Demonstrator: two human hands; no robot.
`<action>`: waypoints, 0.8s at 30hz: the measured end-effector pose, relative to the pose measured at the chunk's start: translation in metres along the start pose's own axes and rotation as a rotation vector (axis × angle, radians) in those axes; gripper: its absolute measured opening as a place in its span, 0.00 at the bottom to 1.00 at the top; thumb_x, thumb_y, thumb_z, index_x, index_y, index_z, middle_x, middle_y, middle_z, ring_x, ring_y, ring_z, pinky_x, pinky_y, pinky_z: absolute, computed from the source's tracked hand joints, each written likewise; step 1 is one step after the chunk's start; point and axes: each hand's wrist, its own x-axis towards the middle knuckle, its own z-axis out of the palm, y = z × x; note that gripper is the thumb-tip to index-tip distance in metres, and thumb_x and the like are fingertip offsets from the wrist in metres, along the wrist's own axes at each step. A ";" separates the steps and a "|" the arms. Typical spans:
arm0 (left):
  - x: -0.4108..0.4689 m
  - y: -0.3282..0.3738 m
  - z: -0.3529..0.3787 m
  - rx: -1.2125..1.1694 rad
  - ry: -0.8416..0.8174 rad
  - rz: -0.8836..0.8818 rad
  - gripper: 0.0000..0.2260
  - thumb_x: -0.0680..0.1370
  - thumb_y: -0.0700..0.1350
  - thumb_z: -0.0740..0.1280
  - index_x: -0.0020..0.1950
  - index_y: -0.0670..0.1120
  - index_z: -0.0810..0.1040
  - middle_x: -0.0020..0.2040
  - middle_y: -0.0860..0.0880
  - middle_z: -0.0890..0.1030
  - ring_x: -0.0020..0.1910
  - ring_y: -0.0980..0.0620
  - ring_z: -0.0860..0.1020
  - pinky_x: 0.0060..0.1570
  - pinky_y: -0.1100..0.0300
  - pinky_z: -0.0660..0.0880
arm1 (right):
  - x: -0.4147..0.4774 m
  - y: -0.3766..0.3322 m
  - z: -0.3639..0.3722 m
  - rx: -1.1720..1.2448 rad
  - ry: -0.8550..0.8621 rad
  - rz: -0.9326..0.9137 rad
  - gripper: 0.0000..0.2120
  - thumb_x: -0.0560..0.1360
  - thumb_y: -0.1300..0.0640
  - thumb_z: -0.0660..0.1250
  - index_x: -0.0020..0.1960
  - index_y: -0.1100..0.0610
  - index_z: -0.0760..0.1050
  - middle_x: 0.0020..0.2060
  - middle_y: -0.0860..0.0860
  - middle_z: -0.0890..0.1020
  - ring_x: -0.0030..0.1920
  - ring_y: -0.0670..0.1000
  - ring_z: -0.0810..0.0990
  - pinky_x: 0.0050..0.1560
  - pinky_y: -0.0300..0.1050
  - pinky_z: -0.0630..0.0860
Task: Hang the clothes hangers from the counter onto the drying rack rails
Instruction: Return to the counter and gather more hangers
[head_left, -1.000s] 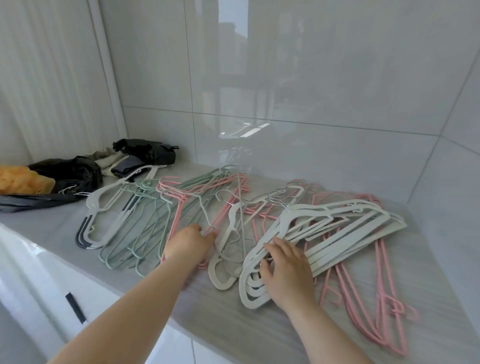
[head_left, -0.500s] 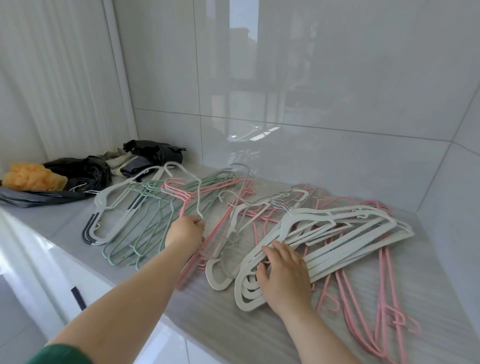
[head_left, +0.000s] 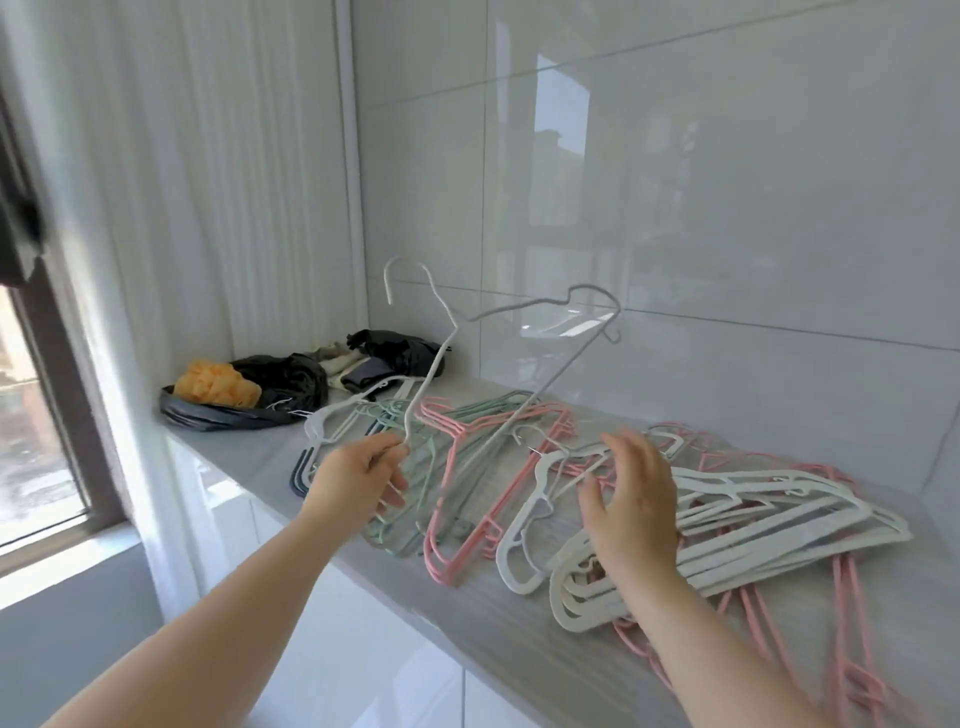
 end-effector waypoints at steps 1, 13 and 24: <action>-0.009 -0.002 -0.017 0.018 0.004 -0.001 0.07 0.78 0.38 0.61 0.45 0.49 0.74 0.28 0.50 0.77 0.19 0.61 0.74 0.22 0.69 0.70 | 0.011 -0.018 -0.004 0.029 0.071 -0.064 0.14 0.68 0.64 0.65 0.53 0.66 0.75 0.51 0.64 0.79 0.54 0.64 0.78 0.55 0.57 0.74; -0.220 -0.039 -0.274 0.406 0.244 -0.119 0.15 0.77 0.37 0.62 0.39 0.56 0.73 0.27 0.63 0.79 0.23 0.63 0.75 0.30 0.67 0.69 | -0.004 -0.277 -0.004 0.267 -0.850 -0.419 0.18 0.77 0.54 0.62 0.66 0.56 0.70 0.53 0.53 0.80 0.53 0.52 0.77 0.52 0.40 0.70; -0.463 -0.044 -0.440 0.638 0.624 -0.431 0.17 0.76 0.41 0.65 0.34 0.62 0.77 0.33 0.62 0.80 0.35 0.67 0.75 0.45 0.64 0.70 | -0.173 -0.523 -0.050 0.905 -1.536 -0.749 0.07 0.78 0.62 0.62 0.49 0.52 0.77 0.31 0.51 0.76 0.28 0.47 0.75 0.30 0.34 0.75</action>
